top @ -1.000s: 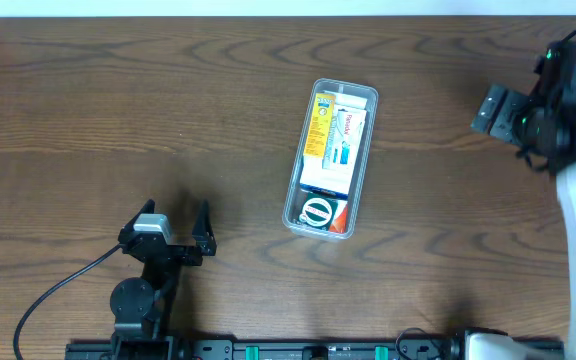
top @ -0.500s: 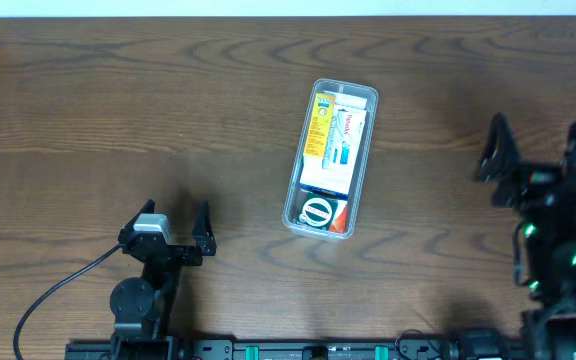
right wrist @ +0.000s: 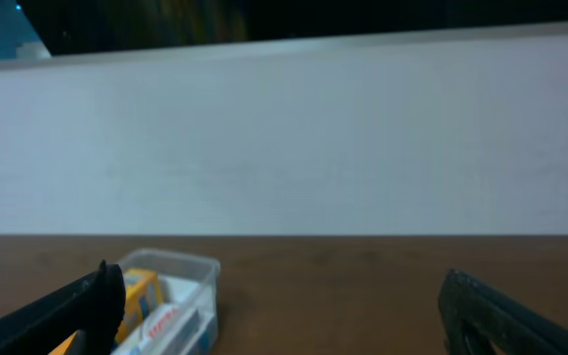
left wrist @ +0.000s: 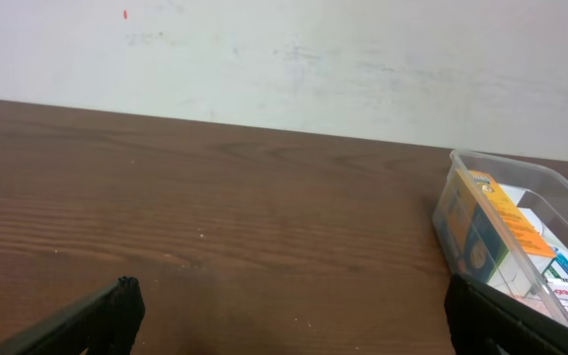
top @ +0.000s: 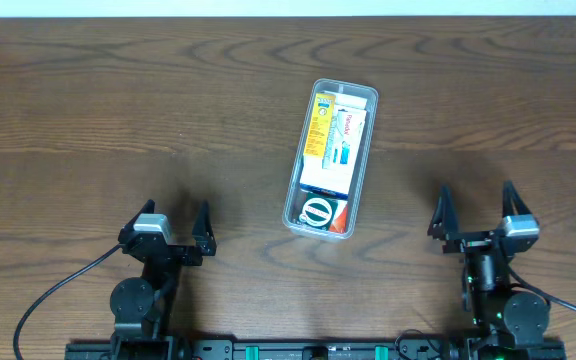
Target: Pack container
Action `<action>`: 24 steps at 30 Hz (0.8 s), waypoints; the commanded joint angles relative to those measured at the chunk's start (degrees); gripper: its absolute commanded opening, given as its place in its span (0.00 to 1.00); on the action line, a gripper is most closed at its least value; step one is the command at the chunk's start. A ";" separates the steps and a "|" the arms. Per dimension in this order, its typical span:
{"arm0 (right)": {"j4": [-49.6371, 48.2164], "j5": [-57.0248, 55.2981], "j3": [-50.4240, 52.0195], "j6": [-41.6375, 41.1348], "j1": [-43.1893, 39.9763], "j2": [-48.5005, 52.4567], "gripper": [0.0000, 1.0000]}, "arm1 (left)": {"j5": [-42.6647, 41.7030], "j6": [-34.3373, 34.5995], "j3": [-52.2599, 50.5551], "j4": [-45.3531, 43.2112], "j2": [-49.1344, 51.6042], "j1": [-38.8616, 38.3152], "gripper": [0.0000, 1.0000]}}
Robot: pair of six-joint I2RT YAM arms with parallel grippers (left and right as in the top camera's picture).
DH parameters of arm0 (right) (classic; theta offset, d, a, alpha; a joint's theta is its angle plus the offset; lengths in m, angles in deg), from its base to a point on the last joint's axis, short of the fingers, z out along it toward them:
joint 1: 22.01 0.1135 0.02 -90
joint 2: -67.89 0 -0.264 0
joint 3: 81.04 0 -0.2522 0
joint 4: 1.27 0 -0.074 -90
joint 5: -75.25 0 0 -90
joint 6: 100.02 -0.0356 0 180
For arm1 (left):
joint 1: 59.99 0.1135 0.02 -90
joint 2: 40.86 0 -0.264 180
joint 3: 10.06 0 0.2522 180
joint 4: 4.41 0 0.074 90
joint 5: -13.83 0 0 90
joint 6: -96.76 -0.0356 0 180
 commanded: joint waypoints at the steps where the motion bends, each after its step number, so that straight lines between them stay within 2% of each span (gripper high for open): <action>1: -0.31 1.18 2.84 0.92 0.42 -2.99 0.99 | -0.61 -0.59 -0.87 2.05 -0.37 0.24 0.98; 14: 15.54 1.36 3.15 2.01 0.37 -4.50 0.99 | -0.61 -0.59 -0.87 2.05 -0.37 0.24 0.98; 17: 15.47 1.14 3.15 4.63 0.37 -4.48 0.99 | -0.61 -0.59 -0.87 2.05 -0.37 0.24 0.98; 24: 15.39 1.14 3.13 4.79 0.37 -4.46 0.99 | -0.61 -0.59 -0.87 2.05 -0.37 0.24 0.98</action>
